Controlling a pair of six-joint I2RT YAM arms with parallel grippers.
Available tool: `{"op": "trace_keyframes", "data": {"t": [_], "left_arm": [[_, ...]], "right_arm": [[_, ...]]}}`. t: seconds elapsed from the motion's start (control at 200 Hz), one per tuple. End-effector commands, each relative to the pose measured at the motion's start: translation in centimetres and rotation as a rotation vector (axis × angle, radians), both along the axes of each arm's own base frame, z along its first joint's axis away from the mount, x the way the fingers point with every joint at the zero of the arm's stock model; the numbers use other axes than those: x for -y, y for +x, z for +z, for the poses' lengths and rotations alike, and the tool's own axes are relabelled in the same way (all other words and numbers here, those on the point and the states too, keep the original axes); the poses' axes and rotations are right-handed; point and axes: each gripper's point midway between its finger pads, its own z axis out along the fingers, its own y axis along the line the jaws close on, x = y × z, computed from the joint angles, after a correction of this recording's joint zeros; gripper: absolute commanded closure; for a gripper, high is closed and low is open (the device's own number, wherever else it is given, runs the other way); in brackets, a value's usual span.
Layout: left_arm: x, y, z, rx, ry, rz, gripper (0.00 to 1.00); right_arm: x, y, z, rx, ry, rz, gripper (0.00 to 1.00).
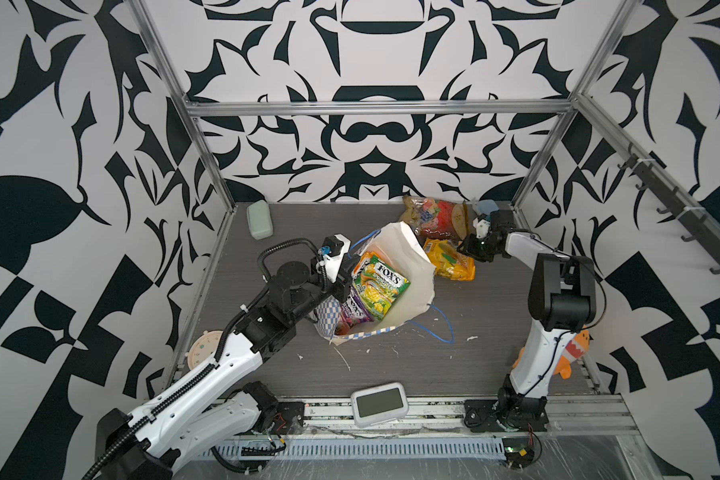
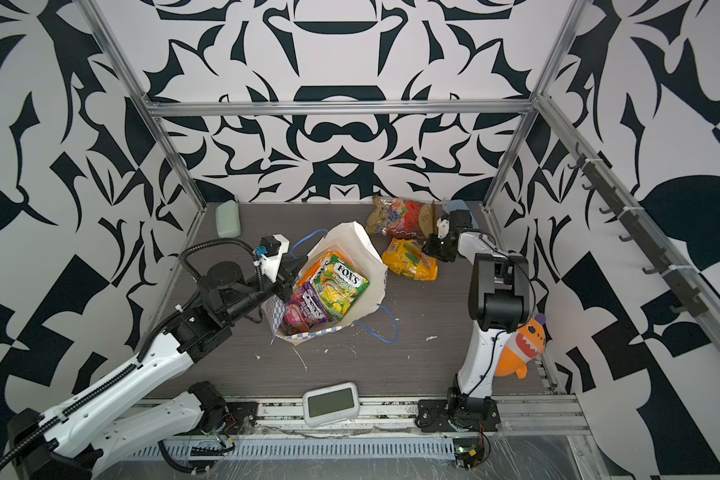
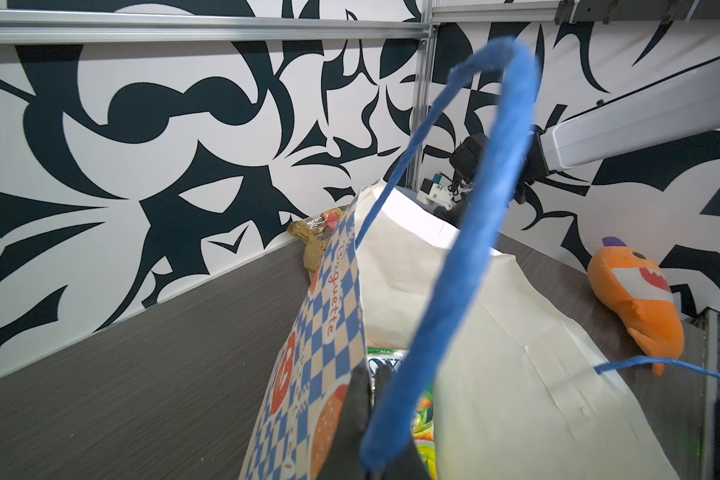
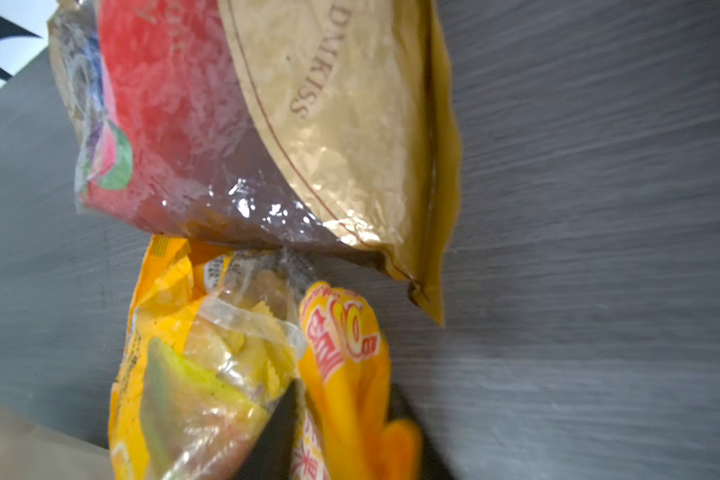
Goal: Take the snacks out of the paper bag
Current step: 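Release the yellow pack and move the right gripper back toward the bag, then lower the open right gripper into the bag opening above the green Fox's pack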
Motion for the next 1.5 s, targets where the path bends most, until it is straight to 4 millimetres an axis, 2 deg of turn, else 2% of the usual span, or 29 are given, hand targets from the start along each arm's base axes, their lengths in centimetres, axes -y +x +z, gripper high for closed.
{"op": "trace_keyframes", "data": {"t": [0.0, 0.14, 0.22, 0.285, 0.36, 0.39, 0.44, 0.52, 0.57, 0.615, 0.745, 0.83, 0.965, 1.135, 1.355, 1.43, 1.495], "left_arm": [[0.6, -0.8, 2.0, 0.029, -0.053, -0.051, 1.0], [1.1, -1.0, 1.2, 0.0, -0.024, -0.082, 1.0], [1.4, -1.4, 0.9, -0.002, -0.011, -0.112, 1.0], [1.6, -1.6, 0.9, -0.004, -0.01, -0.128, 1.0], [1.7, -1.4, 0.9, -0.008, -0.005, -0.126, 1.0], [1.7, -1.4, 0.9, -0.008, -0.005, -0.126, 1.0], [1.8, -1.4, 0.8, -0.006, -0.005, -0.129, 1.0], [1.9, -1.3, 0.7, -0.004, -0.007, -0.129, 1.0], [1.9, -1.2, 0.8, -0.002, -0.006, -0.128, 1.0], [2.0, -1.2, 0.9, 0.0, -0.008, -0.13, 1.0], [1.9, -1.3, 1.2, 0.009, -0.017, -0.13, 1.0], [1.8, -1.3, 1.2, 0.011, -0.018, -0.125, 1.0], [2.0, -1.4, 1.2, 0.006, -0.016, -0.137, 1.0], [1.7, -1.5, 1.6, 0.018, -0.026, -0.13, 1.0], [2.3, -1.7, 1.2, -0.01, -0.021, -0.163, 1.0], [2.5, -1.9, 1.2, -0.01, -0.026, -0.179, 1.0], [2.9, -2.3, 1.2, -0.011, -0.032, -0.212, 1.0]], "right_arm": [[0.5, 0.5, 7.9, 0.167, -0.04, -0.02, 0.08], [0.8, -1.3, 15.2, 0.296, -0.083, -0.069, 0.08], [-0.6, -3.0, 20.1, 0.394, -0.072, -0.044, 0.21], [-3.4, -5.1, 24.3, 0.489, -0.049, 0.027, 0.31], [-8.1, -8.6, 28.7, 0.614, -0.028, 0.165, 0.65], [-10.4, -10.2, 30.1, 0.663, -0.001, 0.24, 0.72], [-14.1, -13.0, 31.8, 0.728, 0.08, 0.364, 0.75], [-18.7, -17.0, 32.9, 0.77, 0.207, 0.527, 0.75], [-20.8, -19.0, 32.6, 0.77, 0.246, 0.606, 0.75], [-22.2, -20.3, 31.5, 0.749, 0.254, 0.657, 0.75], [-25.1, -22.8, 26.3, 0.619, 0.202, 0.787, 0.76], [-25.5, -24.7, 22.4, 0.529, 0.148, 0.863, 0.76], [-25.1, -25.8, 18.1, 0.443, 0.127, 0.888, 0.78], [-27.2, -29.5, 12.8, 0.32, 0.063, 1.024, 0.78], [-28.9, -34.5, 9.3, 0.216, 0.07, 1.202, 0.79], [-28.8, -34.2, 8.1, 0.197, -0.005, 1.192, 0.78], [-28.9, -33.4, 8.3, 0.239, -0.023, 1.165, 0.78]]}}
